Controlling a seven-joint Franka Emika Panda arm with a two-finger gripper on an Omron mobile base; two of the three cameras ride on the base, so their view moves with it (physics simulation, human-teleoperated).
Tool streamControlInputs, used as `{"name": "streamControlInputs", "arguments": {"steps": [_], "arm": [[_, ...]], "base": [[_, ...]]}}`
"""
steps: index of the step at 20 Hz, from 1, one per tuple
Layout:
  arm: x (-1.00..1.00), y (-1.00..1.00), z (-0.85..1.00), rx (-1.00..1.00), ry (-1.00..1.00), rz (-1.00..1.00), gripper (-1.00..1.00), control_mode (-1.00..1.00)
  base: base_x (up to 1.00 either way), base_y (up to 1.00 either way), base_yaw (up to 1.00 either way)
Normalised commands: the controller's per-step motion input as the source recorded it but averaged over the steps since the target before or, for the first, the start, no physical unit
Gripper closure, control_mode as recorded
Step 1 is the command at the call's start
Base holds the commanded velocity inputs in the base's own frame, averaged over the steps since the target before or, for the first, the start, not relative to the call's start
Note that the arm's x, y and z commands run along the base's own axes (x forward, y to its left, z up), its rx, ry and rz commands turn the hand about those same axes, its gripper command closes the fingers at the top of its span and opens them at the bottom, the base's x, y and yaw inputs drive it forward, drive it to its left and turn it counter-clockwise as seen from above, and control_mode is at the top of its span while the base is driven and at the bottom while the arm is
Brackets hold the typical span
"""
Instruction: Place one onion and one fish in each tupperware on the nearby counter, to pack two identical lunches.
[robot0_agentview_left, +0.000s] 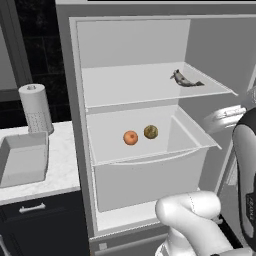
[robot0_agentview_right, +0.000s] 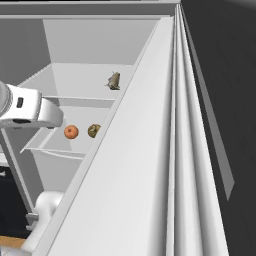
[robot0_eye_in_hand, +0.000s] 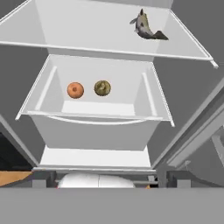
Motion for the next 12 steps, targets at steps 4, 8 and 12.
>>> {"name": "streamControlInputs", "arguments": {"steps": [4, 8, 12], "arm": [[0.15, -0.35, 0.10, 0.00, -0.31, 0.09, -1.00, -1.00], [0.50, -0.06, 0.00, 0.00, -0.22, 0.01, -1.00, -1.00], [0.85, -0.01, 0.07, 0.00, -0.04, -0.01, -1.00, -1.00]], "base": [[0.00, 0.00, 0.00], [0.00, 0.00, 0.00], [0.00, 0.00, 0.00]]}}
